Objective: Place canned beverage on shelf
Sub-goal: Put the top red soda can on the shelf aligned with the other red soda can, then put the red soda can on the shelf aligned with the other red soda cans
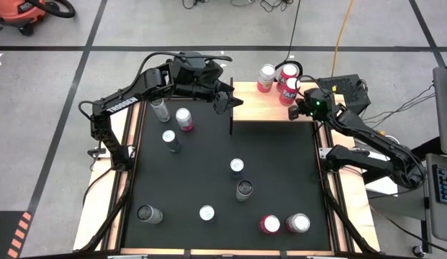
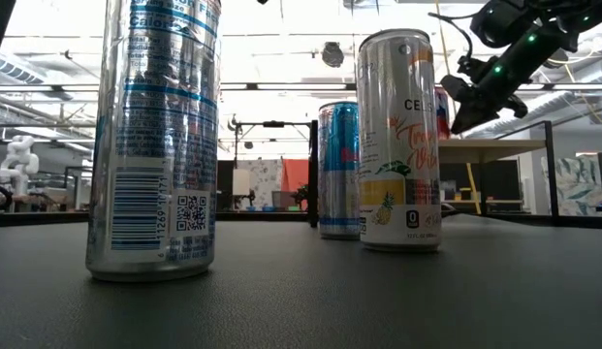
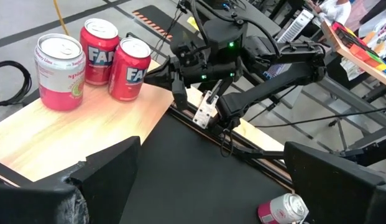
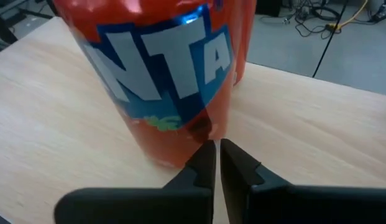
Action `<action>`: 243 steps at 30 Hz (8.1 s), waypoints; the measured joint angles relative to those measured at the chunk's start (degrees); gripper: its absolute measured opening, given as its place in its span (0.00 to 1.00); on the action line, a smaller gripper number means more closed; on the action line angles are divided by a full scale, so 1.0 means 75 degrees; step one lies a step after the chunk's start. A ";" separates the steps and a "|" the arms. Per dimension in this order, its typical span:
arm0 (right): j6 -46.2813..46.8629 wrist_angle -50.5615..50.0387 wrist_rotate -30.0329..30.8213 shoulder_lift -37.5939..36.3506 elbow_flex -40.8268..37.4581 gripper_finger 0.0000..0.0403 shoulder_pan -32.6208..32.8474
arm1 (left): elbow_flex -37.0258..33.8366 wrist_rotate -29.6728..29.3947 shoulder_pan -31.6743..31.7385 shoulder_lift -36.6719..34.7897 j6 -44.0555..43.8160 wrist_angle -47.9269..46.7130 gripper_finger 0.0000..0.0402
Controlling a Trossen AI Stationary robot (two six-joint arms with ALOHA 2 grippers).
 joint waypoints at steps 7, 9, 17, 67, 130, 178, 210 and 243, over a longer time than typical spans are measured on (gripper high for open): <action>0.0009 0.0391 -0.0014 0.0375 0.0000 0.00 0.0000 | 0.0000 0.0014 0.0000 0.0000 0.0006 0.0000 1.00; 0.0012 0.0450 -0.0029 0.0437 0.0000 0.00 0.0000 | 0.0000 0.0029 0.0000 0.0000 0.0006 0.0000 1.00; 0.0042 0.0228 -0.0038 0.0175 -0.0003 0.00 0.0000 | 0.0000 0.0029 0.0000 0.0000 -0.0009 -0.0228 1.00; -0.0049 -0.3936 0.0198 0.0206 0.2865 0.00 0.0893 | 0.0003 -0.0391 -0.0706 0.0000 0.0137 -0.1043 1.00; 0.0003 -0.1142 -0.1079 0.1358 0.2384 0.00 0.0919 | 0.0003 -0.1384 -0.1370 0.0000 -0.0222 -0.0851 1.00; 0.0574 -0.4514 -0.2829 0.1087 0.4371 0.00 0.2355 | 0.0003 -0.1161 -0.1709 0.0000 -0.0293 -0.2149 1.00; 0.0883 -0.5977 -0.4469 0.0636 0.4660 0.00 0.3369 | 0.0002 -0.1279 -0.4135 -0.0099 -0.4425 -0.5916 1.00; 0.3997 -0.5634 -0.4593 -0.0003 0.4395 0.00 0.4357 | -0.0522 -0.2632 -0.4002 -0.0093 -0.1652 -0.4296 0.99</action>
